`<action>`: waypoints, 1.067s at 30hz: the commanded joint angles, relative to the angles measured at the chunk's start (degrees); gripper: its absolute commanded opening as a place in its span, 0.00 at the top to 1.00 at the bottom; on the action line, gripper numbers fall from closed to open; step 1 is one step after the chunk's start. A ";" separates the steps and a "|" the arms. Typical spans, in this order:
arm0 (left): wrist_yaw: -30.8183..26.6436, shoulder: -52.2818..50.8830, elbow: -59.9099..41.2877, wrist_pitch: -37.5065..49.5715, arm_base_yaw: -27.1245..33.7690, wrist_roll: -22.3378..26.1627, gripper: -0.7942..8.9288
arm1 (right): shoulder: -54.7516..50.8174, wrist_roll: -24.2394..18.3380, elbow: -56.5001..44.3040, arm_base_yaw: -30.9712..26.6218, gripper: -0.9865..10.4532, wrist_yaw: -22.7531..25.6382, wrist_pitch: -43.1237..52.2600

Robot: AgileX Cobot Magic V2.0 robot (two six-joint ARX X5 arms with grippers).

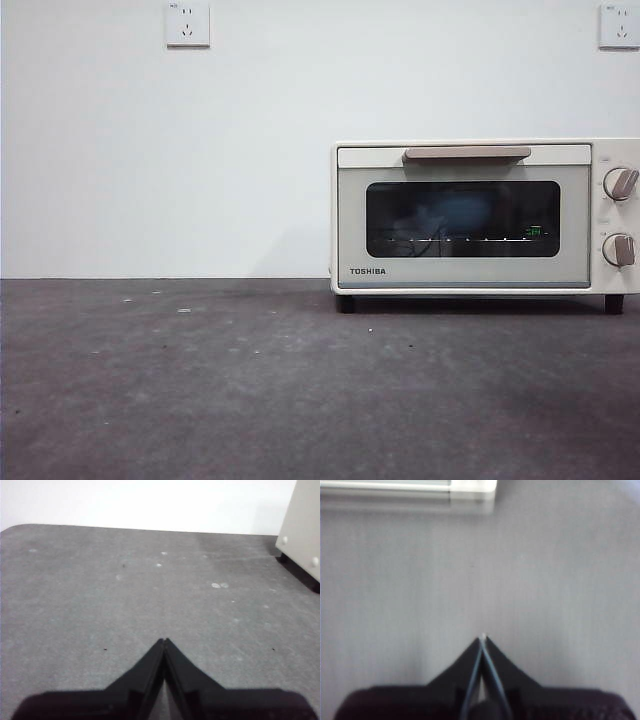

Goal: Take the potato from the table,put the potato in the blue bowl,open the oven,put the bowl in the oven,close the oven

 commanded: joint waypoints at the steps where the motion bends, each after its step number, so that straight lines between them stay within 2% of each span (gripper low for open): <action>1: 0.04 0.33 -0.50 0.26 -0.11 -0.33 0.92 | -4.94 0.48 -1.38 0.07 0.91 -0.33 4.17; 4: 0.20 0.90 -0.50 0.17 -0.09 -0.31 0.92 | -5.31 0.48 -2.49 0.07 0.91 -0.33 8.90; 32: 0.22 3.08 -0.48 0.22 -0.11 -0.31 0.92 | -5.31 1.14 -2.49 0.04 0.91 -0.55 6.54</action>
